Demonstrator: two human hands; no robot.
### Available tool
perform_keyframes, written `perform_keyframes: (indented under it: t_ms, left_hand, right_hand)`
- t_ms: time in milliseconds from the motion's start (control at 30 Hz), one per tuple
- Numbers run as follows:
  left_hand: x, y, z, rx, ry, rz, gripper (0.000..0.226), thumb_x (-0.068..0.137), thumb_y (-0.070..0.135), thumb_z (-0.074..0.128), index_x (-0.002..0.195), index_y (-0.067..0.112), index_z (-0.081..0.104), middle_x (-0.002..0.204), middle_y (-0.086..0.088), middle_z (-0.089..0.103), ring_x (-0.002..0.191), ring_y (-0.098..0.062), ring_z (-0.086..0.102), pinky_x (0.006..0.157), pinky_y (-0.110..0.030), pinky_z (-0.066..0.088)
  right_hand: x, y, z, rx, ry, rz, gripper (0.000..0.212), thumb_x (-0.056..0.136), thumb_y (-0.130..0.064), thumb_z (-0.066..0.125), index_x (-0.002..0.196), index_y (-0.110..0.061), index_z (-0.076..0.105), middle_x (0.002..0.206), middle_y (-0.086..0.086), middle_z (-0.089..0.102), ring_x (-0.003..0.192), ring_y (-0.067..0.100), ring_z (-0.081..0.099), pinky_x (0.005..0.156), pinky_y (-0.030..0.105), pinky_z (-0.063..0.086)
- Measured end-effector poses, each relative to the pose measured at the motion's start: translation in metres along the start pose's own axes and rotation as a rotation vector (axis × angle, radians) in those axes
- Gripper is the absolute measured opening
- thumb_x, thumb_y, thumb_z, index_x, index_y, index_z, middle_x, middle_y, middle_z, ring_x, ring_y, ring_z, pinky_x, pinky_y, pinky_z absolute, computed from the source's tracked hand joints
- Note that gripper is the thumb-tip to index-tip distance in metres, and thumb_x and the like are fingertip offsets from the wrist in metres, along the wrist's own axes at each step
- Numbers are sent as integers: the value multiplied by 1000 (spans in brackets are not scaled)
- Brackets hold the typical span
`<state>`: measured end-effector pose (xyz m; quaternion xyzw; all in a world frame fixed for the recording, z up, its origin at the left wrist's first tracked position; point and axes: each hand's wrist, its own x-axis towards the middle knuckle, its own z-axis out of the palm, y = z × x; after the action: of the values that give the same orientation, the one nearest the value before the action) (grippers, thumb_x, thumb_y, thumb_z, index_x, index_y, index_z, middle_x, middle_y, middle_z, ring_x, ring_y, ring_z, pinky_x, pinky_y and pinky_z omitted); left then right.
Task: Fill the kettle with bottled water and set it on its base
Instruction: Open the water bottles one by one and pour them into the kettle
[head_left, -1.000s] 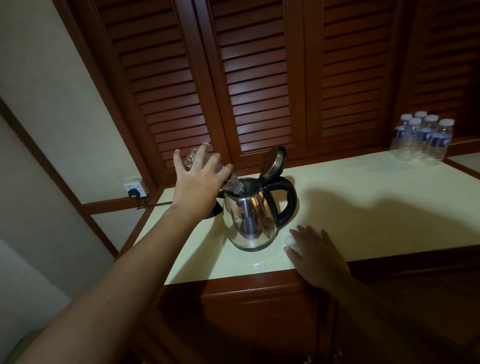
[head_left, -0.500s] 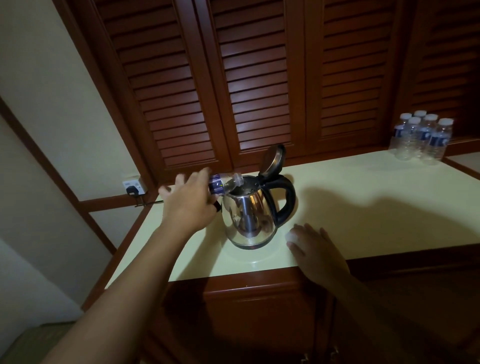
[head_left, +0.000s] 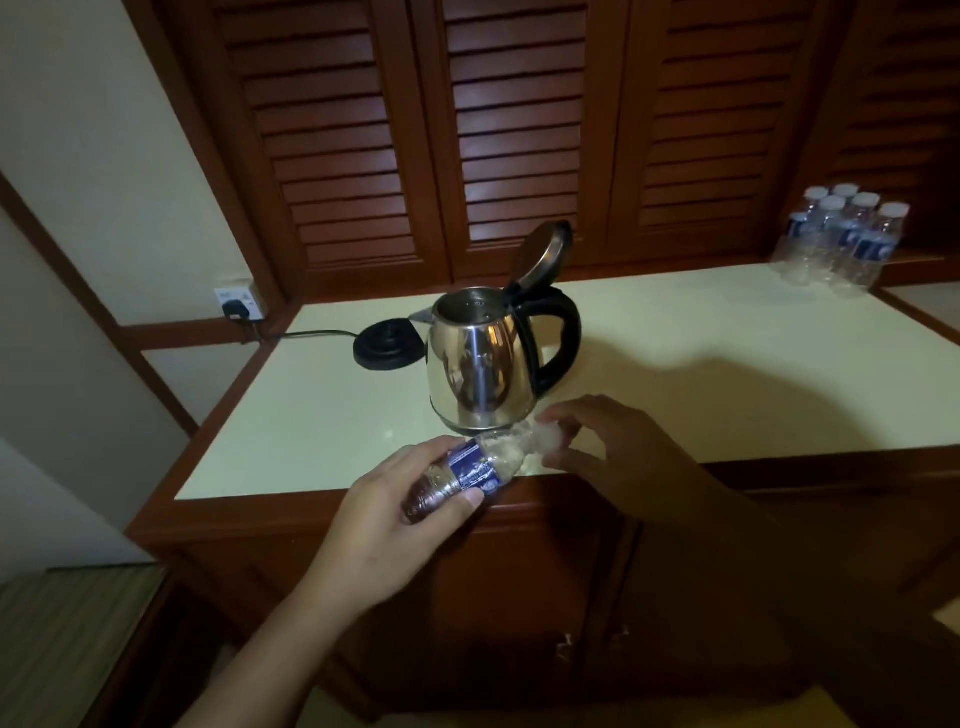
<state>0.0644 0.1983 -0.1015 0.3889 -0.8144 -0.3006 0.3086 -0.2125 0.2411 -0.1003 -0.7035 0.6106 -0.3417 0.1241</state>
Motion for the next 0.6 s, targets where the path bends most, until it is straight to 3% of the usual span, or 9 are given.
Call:
perform_keyframes:
  t_ms: [133, 233, 333, 400, 533, 600]
  left_hand:
    - [-6, 7, -1, -12, -45, 33, 53, 82, 60, 73, 130, 38, 69, 120, 22, 70, 110, -7, 70, 92, -36, 58]
    - [-5, 17, -3, -144, -69, -6, 40, 79, 53, 77, 118, 42, 75, 115, 16, 77, 105, -11, 73, 90, -33, 60]
    - [-2, 35, -8, -367, -164, -92, 30, 81, 43, 75, 111, 43, 80, 96, 1, 81, 85, -17, 77, 67, -30, 61]
    - [1, 43, -11, -466, -224, -121, 35, 81, 46, 70, 112, 36, 80, 75, -15, 74, 63, -32, 66, 46, -30, 50]
    - [10, 46, -6, -729, -288, -276, 47, 74, 43, 76, 107, 9, 80, 63, -29, 61, 59, -39, 52, 51, -30, 34]
    - [12, 50, 0, -832, -357, -321, 56, 74, 38, 77, 104, -9, 73, 62, -29, 61, 46, -31, 54, 43, -27, 35]
  right_hand:
    - [-10, -18, -21, -49, -105, -46, 38, 85, -43, 75, 120, -34, 64, 106, -31, 55, 107, -6, 51, 86, 7, 35]
    - [-18, -32, -34, -4, -107, -56, 40, 83, -51, 71, 119, -35, 67, 111, -23, 63, 107, -5, 56, 87, 7, 39]
    - [-26, -46, -47, 95, -50, -52, 38, 80, -53, 69, 113, -33, 71, 112, -21, 69, 107, -4, 61, 89, 10, 43]
    - [-31, -54, -55, 153, -18, -55, 34, 79, -48, 71, 108, -29, 73, 109, -21, 70, 106, -5, 63, 90, 9, 43]
    - [-40, -64, -67, 181, 29, -96, 30, 80, -33, 75, 107, -20, 74, 104, -17, 72, 88, -15, 62, 77, 2, 41]
    - [-44, -61, -71, 186, 31, -104, 27, 82, -25, 76, 108, -17, 74, 105, -14, 73, 87, -16, 62, 76, 2, 42]
